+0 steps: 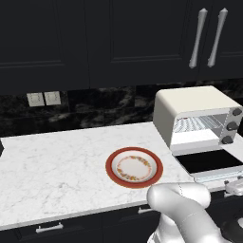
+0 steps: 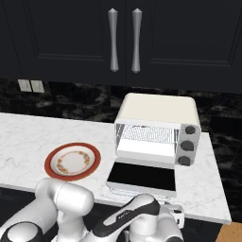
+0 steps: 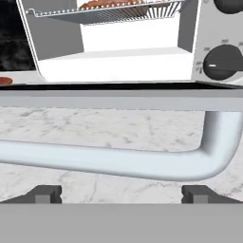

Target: Pick up the kebab skewer and baguette bread, and place them inside the toaster oven. Close the toaster oven door and start by setting the timer.

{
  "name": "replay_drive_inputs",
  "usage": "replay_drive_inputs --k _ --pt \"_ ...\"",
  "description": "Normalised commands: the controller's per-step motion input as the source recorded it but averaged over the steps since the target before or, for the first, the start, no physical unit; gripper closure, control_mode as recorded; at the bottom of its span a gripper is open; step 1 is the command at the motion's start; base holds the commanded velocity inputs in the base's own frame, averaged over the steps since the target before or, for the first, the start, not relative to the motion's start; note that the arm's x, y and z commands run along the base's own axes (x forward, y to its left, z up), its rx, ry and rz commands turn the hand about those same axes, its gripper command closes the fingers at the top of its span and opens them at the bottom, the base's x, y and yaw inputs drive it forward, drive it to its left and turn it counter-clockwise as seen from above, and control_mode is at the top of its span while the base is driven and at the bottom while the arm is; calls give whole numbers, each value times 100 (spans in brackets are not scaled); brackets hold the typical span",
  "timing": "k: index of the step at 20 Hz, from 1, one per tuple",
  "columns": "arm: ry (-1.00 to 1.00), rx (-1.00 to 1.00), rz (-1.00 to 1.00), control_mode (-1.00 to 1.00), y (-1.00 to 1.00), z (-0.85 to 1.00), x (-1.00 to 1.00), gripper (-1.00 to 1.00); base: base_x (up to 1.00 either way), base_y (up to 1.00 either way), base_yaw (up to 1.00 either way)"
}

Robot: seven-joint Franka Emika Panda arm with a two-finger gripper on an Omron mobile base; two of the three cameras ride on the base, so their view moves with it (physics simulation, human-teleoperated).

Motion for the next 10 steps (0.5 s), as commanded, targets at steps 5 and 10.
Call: replay_drive_inputs --k 5,10 --pt "0 0 -6 -100 31 0 23 -100 0 0 0" --pt "-1 0 -5 -100 4 5 31 -100 0 0 0"
